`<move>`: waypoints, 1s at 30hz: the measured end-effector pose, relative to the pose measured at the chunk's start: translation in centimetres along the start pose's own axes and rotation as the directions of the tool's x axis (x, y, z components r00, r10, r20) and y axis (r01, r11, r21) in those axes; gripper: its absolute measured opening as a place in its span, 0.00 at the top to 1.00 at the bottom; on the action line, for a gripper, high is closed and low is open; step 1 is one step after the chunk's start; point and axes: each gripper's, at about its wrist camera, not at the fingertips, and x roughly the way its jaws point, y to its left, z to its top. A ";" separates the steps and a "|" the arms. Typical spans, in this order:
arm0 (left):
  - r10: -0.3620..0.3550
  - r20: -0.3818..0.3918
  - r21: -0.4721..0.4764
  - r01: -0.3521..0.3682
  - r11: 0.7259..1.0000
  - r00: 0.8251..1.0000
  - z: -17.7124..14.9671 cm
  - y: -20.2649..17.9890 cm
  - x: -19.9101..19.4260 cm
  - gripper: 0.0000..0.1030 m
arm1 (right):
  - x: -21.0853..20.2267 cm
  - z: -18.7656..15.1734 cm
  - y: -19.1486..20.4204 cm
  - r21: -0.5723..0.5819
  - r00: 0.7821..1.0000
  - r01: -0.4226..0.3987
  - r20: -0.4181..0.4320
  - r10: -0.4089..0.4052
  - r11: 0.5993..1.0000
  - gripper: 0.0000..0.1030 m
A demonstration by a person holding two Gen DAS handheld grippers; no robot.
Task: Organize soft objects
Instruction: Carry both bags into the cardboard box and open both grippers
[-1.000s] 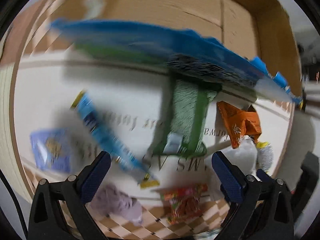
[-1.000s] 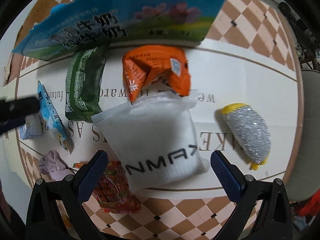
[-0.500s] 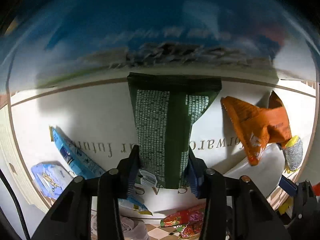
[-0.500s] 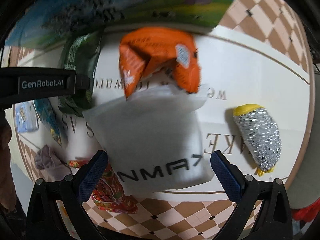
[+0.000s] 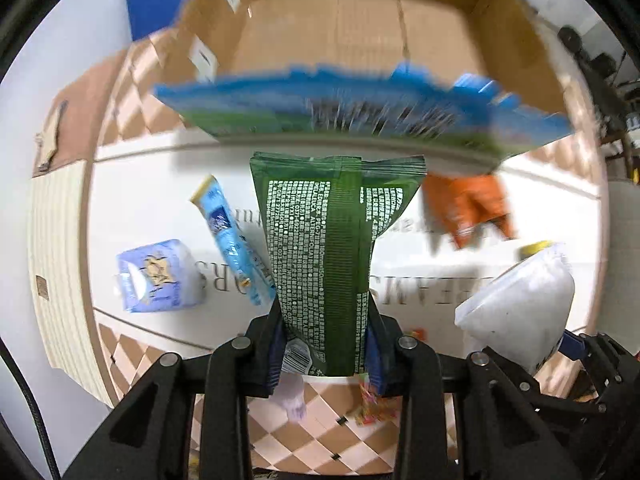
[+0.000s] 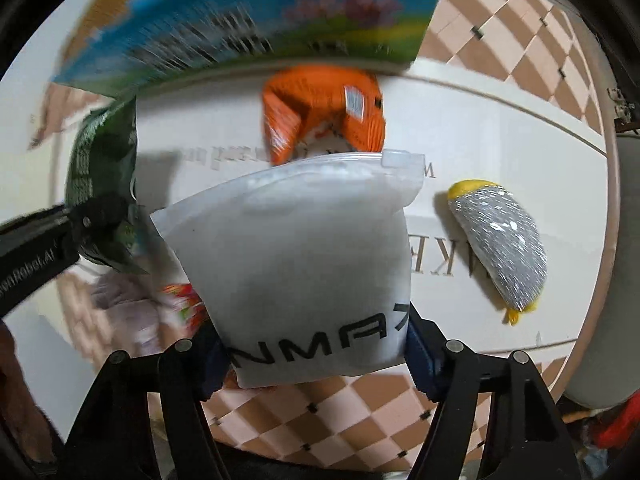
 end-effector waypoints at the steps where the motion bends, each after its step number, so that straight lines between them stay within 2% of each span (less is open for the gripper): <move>1: -0.007 0.020 -0.004 0.007 1.000 1.000 0.6 0.3 -2.2 0.71 | -1.6 -0.4 -0.1 0.004 1.000 -0.021 0.022 0.021 1.000 0.28; 2: -0.018 0.039 -0.007 0.018 1.000 0.999 2.3 0.6 -3.6 0.71 | -3.3 -0.7 -0.2 0.008 0.998 -0.041 0.045 0.040 0.999 0.28; 3: -0.039 0.065 -0.010 0.039 0.999 0.997 2.7 0.8 -5.4 0.71 | -5.0 -0.8 -0.5 0.016 0.996 -0.059 0.068 0.058 0.998 0.28; 7: -0.100 0.114 0.012 0.100 0.995 0.988 7.0 1.2 -11.2 0.71 | -12.0 0.5 -1.3 0.059 0.979 -0.126 0.170 0.114 0.990 0.27; 10: -0.108 0.128 0.032 0.105 0.994 0.986 11.9 1.5 -12.1 0.71 | -15.6 3.9 -0.6 0.070 0.965 -0.152 0.227 0.133 0.986 0.27; 12: -0.107 0.120 0.029 0.104 0.994 0.987 15.3 2.4 -11.6 0.71 | -16.5 7.0 0.4 0.080 0.962 -0.137 0.248 0.113 0.987 0.27; 16: -0.171 0.033 -0.006 0.171 0.985 0.985 22.6 4.3 -8.1 0.71 | -15.9 14.0 1.6 0.133 0.969 -0.114 0.234 0.080 0.985 0.27; 18: -0.209 -0.006 -0.008 0.209 0.978 0.978 25.2 4.5 -6.2 0.71 | -13.9 17.6 2.1 0.162 0.975 -0.105 0.211 0.069 0.981 0.27; 20: -0.215 -0.043 -0.007 0.215 0.977 0.976 28.2 4.6 -3.6 0.71 | -10.8 21.4 2.0 0.181 0.981 -0.077 0.189 0.042 0.981 0.27; 25: -0.210 -0.140 0.041 0.218 0.975 0.968 32.9 3.8 1.9 0.71 | -5.3 27.8 2.9 0.207 0.993 -0.033 0.121 0.008 0.978 0.27; 30: -0.196 -0.198 0.079 0.215 0.973 0.960 35.0 3.0 4.9 0.71 | -2.2 31.6 3.5 0.208 0.995 0.021 0.096 -0.041 0.978 0.27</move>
